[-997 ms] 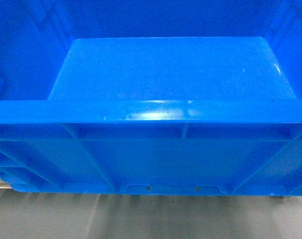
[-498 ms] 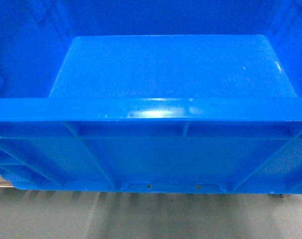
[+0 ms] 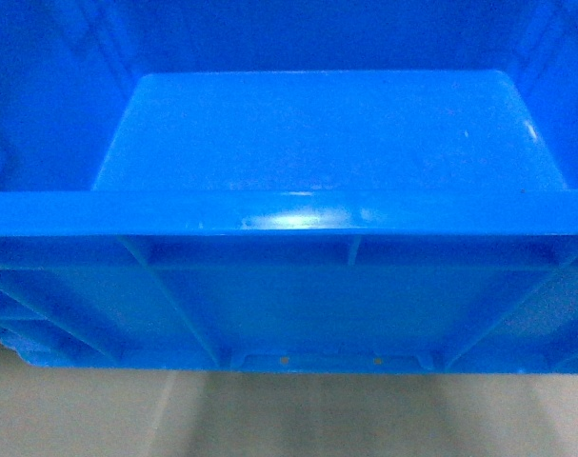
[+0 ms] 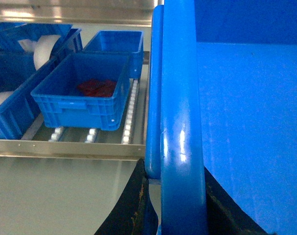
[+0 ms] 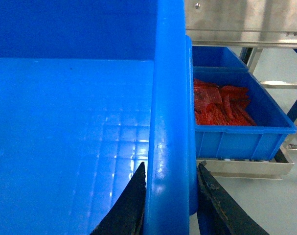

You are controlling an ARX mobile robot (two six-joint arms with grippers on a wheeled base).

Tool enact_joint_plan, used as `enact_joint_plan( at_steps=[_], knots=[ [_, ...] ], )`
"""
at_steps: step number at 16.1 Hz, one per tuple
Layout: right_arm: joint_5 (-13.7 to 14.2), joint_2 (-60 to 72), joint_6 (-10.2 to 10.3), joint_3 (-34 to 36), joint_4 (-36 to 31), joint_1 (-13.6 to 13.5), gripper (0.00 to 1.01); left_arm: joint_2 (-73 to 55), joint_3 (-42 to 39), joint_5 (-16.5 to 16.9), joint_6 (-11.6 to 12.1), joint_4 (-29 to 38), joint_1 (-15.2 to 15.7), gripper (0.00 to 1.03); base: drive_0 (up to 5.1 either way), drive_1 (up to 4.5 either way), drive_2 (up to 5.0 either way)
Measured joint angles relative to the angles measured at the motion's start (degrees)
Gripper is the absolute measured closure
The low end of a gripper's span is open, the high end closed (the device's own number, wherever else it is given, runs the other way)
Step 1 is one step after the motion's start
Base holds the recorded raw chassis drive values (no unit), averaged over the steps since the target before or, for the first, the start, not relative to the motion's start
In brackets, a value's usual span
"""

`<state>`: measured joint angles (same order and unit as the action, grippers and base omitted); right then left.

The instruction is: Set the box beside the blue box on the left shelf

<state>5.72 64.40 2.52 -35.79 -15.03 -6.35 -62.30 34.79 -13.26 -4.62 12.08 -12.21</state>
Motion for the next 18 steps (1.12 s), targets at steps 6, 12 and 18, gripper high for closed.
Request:
enact_joint_plan(
  at_steps=[6,12,18],
  knots=[
    [0.00,0.00,0.00,0.00,-0.02,0.00,0.80,0.00,0.00,-0.02,0.02,-0.02,0.00,0.86,0.0,0.00,0.0],
    [0.00,0.00,0.00,0.00,-0.02,0.00,0.80,0.00,0.00,0.00,0.02,-0.02,0.00,0.86,0.0,0.00,0.0],
    [-0.09,0.00,0.00,0.00,0.17,0.00,0.80,0.00,0.00,-0.02,0.02,-0.09,0.00,0.86,0.0,0.00,0.0]
  ],
)
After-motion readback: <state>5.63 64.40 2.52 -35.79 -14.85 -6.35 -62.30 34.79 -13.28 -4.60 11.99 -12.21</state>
